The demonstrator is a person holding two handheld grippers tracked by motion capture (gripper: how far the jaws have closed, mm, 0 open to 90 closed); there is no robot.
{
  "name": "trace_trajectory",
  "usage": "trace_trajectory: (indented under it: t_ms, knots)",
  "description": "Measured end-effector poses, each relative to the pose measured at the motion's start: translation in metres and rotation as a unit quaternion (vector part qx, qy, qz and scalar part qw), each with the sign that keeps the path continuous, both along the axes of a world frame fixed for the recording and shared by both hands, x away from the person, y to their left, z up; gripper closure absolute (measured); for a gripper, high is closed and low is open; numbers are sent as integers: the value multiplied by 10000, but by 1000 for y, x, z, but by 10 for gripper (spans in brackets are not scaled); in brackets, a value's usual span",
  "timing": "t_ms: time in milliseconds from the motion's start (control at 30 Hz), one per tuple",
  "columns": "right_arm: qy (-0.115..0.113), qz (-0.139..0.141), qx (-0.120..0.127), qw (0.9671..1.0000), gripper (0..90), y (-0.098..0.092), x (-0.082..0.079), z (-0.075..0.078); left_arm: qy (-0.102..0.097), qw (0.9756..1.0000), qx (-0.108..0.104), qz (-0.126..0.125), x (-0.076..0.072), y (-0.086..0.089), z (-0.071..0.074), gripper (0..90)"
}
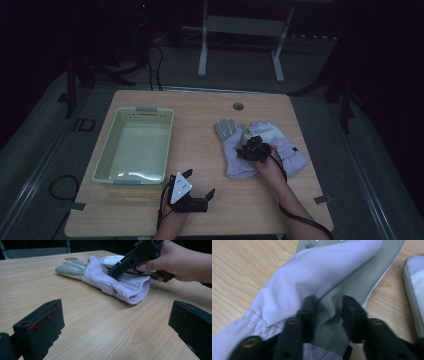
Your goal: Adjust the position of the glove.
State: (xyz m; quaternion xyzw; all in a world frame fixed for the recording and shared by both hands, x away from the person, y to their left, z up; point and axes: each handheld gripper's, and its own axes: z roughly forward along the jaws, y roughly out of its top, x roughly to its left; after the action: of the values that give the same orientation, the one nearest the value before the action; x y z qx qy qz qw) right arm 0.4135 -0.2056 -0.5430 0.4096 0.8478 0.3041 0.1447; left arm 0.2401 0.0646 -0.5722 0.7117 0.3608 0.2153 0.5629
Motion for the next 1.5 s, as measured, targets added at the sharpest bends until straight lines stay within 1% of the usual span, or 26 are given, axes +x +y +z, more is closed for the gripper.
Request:
trace_trajectory:
  t_ms: [100, 167, 233, 267, 300, 333, 367, 467, 533, 567, 667, 733, 767, 833, 900, 933, 1000, 1100, 1233, 1300, 1367, 1400, 1433, 1500]
  knots:
    - [-73, -94, 9, 9999, 821, 2, -4, 1, 2, 10000, 3, 3, 0, 0, 0, 3]
    - [-139, -159, 44, 9998, 852, 5, -7, 3, 3, 10000, -1, 3, 0, 0, 0, 3]
    - [-156, -278, 226, 9992, 861, 5, -10, 6, 11, 10000, -1, 4, 0, 0, 0, 2]
    - [-156, -278, 226, 9992, 861, 5, -10, 6, 11, 10000, -1, 4, 0, 0, 0, 3]
    - [-151, -316, 346, 9988, 863, 5, -12, 8, 6, 10000, 4, 0, 0, 0, 0, 3]
    - [-172, -361, 542, 9977, 865, 5, -17, 12, 7, 10000, 0, 2, 0, 0, 0, 3]
    - [-191, -385, 612, 9972, 865, 5, -19, 15, 6, 10000, -12, 6, 0, 0, 0, 3]
    - [-276, -397, 750, 9960, 867, 3, -28, 24, 3, 10000, 3, -2, 0, 0, 0, 3]
    - [-236, -424, 897, 9948, 867, 1, -33, 29, 6, 10000, 5, -2, 0, 0, 0, 3]
    - [-284, -437, 911, 9945, 867, 0, -37, 32, 5, 10000, 7, -3, 0, 0, 0, 3]
    - [-334, -495, 1081, 9923, 867, -1, -50, 37, 9, 10000, 10, 2, 0, 0, 0, 3]
    - [-417, -505, 1079, 9920, 866, 0, -59, 39, 7, 10000, 4, 5, 0, 0, 0, 3]
    - [-415, -518, 1101, 9917, 866, 0, -62, 38, 6, 10000, 6, 7, 0, 0, 0, 3]
    - [-426, -523, 1065, 9920, 866, 2, -69, 36, 3, 10000, 11, 6, 0, 0, 0, 2]
    - [-400, -531, 1072, 9920, 866, 3, -71, 35, 4, 10000, 13, 8, 0, 0, 0, 3]
    - [-348, -583, 1146, 9911, 866, 4, -75, 29, 5, 10000, 11, 8, 0, 0, 0, 2]
    - [-332, -642, 1131, 9909, 865, 7, -76, 25, 9, 10000, 5, 9, 0, 0, 0, 3]
    - [-366, -645, 957, 9926, 864, 12, -75, 18, 0, 10000, 7, 0, 0, 0, 0, 2]
    - [-219, -694, 835, 9938, 861, 8, -69, 7, 8, 10000, -1, -1, 0, 1, 0, 3]
    - [-160, -734, 868, 9934, 850, 6, -67, 3, 6, 10000, 2, -4, 0, 0, 0, 3]
    - [-159, -766, 854, 9933, 816, 5, -67, 1, 3, 10000, 12, 0, 0, 0, 0, 3]
    - [-159, -766, 854, 9933, 816, 5, -67, 1, 3, 10000, 12, 0, 0, 0, 0, 3]
    - [-191, -766, 798, 9937, 748, 7, -68, 0, 5, 10000, 11, 4, 0, 0, 0, 3]
    - [-195, -766, 821, 9935, 718, 6, -68, 1, 8, 10000, 9, 5, 0, 0, 0, 3]
